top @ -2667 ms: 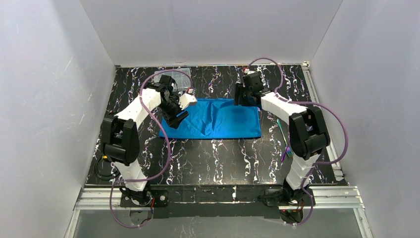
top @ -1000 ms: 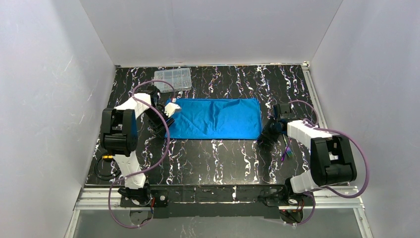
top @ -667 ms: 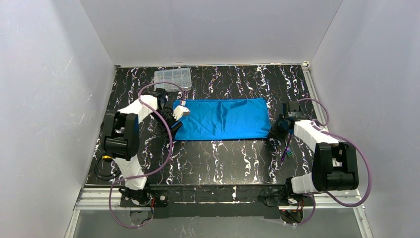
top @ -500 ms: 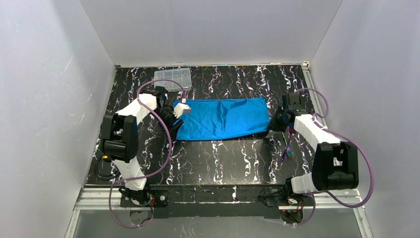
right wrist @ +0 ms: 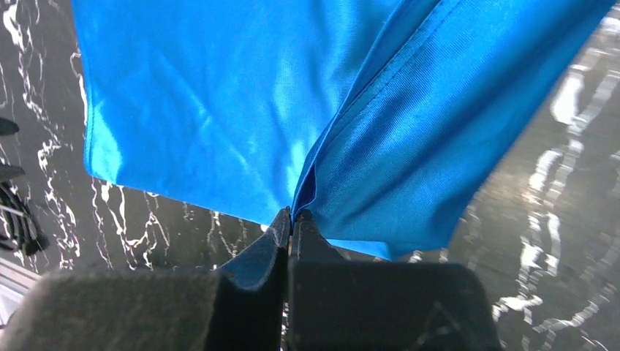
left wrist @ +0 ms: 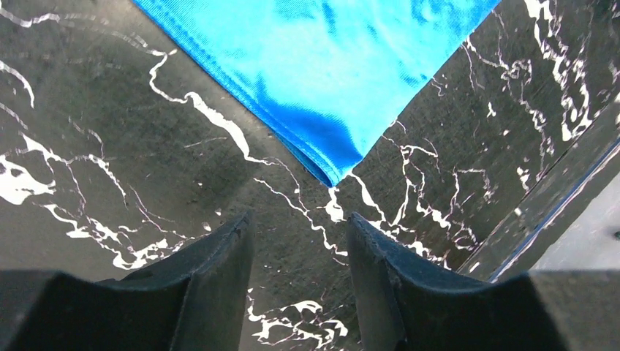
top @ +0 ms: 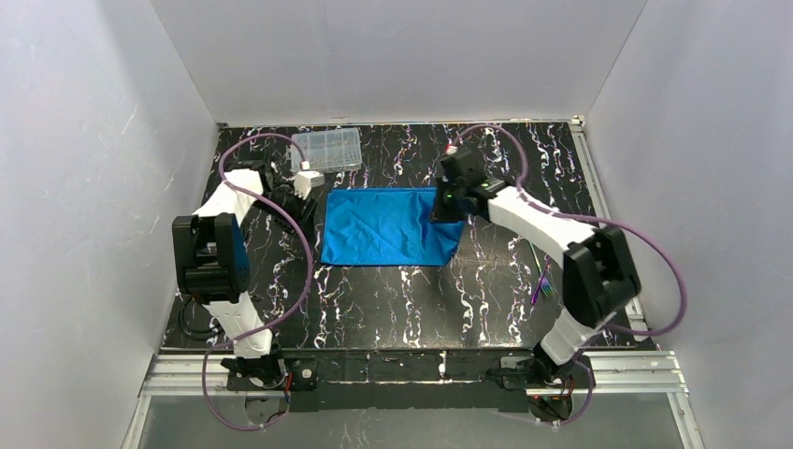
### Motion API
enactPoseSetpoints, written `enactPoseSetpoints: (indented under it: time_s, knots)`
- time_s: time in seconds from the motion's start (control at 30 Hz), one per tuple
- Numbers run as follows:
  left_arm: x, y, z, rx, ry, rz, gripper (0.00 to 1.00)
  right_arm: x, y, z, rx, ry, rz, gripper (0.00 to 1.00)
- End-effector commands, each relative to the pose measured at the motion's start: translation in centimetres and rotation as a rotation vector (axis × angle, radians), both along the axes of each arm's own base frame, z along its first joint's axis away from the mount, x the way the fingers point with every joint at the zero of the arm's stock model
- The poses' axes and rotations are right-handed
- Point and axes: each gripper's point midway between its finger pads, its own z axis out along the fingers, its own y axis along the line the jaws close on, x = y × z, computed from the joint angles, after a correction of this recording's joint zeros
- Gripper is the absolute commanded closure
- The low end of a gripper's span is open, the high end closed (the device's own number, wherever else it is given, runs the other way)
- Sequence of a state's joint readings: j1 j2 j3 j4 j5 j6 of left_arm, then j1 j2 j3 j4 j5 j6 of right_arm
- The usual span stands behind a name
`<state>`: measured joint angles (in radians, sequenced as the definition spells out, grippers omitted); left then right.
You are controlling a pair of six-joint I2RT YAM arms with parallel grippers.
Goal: Fold the napkin into a case and place the utensils inside
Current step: Fold the rectangle-folded napkin at the center of the board.
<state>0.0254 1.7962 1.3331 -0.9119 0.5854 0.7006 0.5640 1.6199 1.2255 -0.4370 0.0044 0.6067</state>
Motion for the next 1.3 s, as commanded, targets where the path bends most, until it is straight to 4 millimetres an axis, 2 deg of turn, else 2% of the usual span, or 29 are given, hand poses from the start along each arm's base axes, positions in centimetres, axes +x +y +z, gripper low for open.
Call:
enactPoseSetpoints:
  time_s: [0.0,0.23,0.27,0.3,0.43,0.7,0.9,1.07,1.27]
  knots:
    - [0.1,0.4,-0.1,-0.12,0.063,0.158,0.53,0.9,7.0,2.1,0.045,-0.064,0.106,0.99]
    - [-0.2,2.2,0.1,-0.107,0.041,0.2,0.54,0.4,17.0,0.6,0.068,-0.038,0.28,0.99]
    - [-0.2,2.4,0.1,-0.103,0.037,0.201,0.54,0.4,18.5,1.0,0.083,-0.047,0.3,0.99]
    - [-0.3,2.6,0.0,-0.099,0.036,0.205,0.54,-0.2,19.8,0.0,0.073,-0.03,0.327,0.99]
    - [-0.5,3.0,-0.3,-0.088,0.03,0.21,0.55,-1.1,23.0,-1.5,0.06,-0.011,0.391,0.99]
    - [-0.9,3.0,-1.2,-0.092,0.037,0.214,0.55,-2.8,25.5,-3.2,0.094,0.019,0.484,0.99]
    - [-0.8,3.1,-1.9,-0.086,0.06,0.224,0.55,-4.8,26.7,-2.9,0.163,0.005,0.593,0.99]
    - [-0.7,3.2,-2.0,-0.084,0.059,0.226,0.55,-5.4,27.4,-1.4,0.246,-0.055,0.642,0.99]
    - [-0.7,3.4,-2.0,-0.072,0.053,0.222,0.55,-5.9,27.8,-2.0,0.273,-0.049,0.659,0.99]
